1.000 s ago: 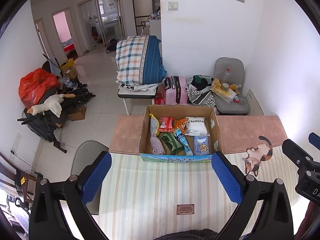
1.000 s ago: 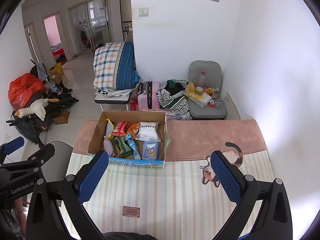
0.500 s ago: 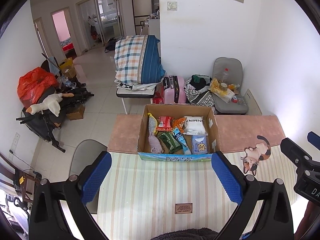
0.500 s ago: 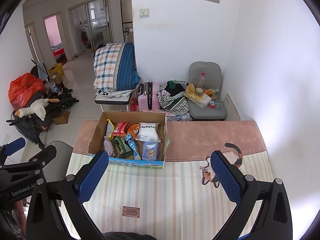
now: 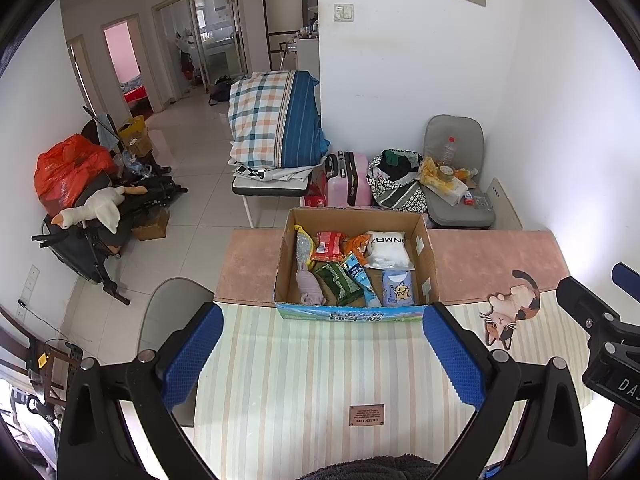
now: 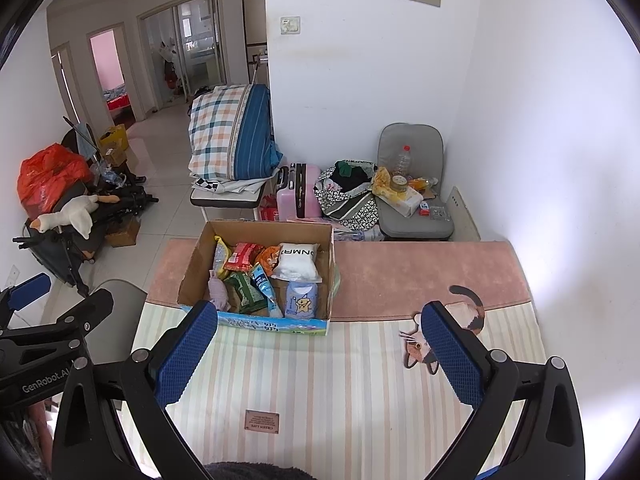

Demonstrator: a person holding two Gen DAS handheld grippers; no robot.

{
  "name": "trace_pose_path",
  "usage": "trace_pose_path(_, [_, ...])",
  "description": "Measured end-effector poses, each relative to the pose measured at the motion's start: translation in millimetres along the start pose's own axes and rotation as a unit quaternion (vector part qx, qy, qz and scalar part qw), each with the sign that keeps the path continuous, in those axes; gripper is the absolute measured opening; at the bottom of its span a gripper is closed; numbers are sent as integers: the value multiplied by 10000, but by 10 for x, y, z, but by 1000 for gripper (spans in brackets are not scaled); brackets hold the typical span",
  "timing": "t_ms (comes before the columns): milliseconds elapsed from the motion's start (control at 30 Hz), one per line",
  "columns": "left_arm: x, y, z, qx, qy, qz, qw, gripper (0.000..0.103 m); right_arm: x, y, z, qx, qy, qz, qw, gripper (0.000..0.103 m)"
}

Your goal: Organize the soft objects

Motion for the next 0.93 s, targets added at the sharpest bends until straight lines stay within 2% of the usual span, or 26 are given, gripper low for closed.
trace_pose_path(933, [-85, -25, -23, -49, 65, 6, 10000, 102, -14, -25, 26, -67, 17, -15, 10000, 103])
Point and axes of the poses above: each gripper's, at about its wrist camera, not at the fingertips, and x roughly the way its jaws point, y to its right, z to its underside, the point moved 2 cm from there along x, roughly the way its jaws point, and after that the axes turned 15 degrees about -z, right-handed, at the moved point
